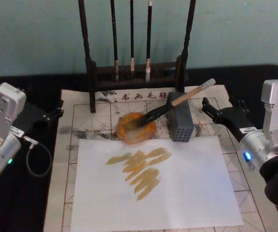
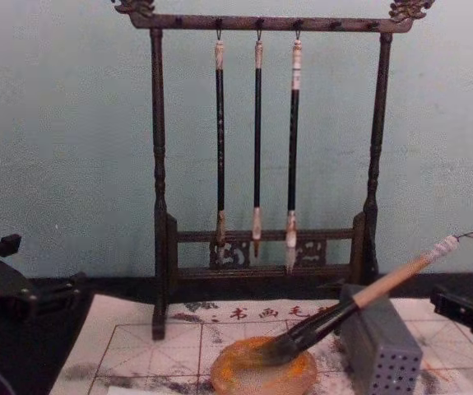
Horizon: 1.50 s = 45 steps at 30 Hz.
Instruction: Pick up the brush from the inkstone, write on the paper, then place the brush back to its original position.
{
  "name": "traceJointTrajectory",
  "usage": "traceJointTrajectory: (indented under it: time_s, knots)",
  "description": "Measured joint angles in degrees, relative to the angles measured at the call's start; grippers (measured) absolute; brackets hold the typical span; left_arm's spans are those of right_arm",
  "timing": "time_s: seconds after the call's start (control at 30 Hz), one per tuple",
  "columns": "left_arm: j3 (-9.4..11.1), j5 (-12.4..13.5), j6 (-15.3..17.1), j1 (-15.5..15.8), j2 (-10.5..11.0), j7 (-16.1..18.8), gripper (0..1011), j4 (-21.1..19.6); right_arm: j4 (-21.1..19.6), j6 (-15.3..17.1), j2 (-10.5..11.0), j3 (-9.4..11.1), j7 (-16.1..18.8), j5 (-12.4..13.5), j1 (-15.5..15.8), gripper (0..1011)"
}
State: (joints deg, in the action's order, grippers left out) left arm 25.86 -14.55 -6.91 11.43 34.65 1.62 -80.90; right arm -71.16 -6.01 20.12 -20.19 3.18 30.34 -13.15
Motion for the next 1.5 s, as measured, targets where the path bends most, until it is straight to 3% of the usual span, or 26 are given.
traceJointTrajectory:
  time_s: [1.5]
  knots:
    - [0.00, 0.00, 0.00, 0.00, 0.00, 0.00, 1001, 0.00, 0.00, 0.00, 0.00, 0.00, 0.00, 0.00, 0.00, 1000]
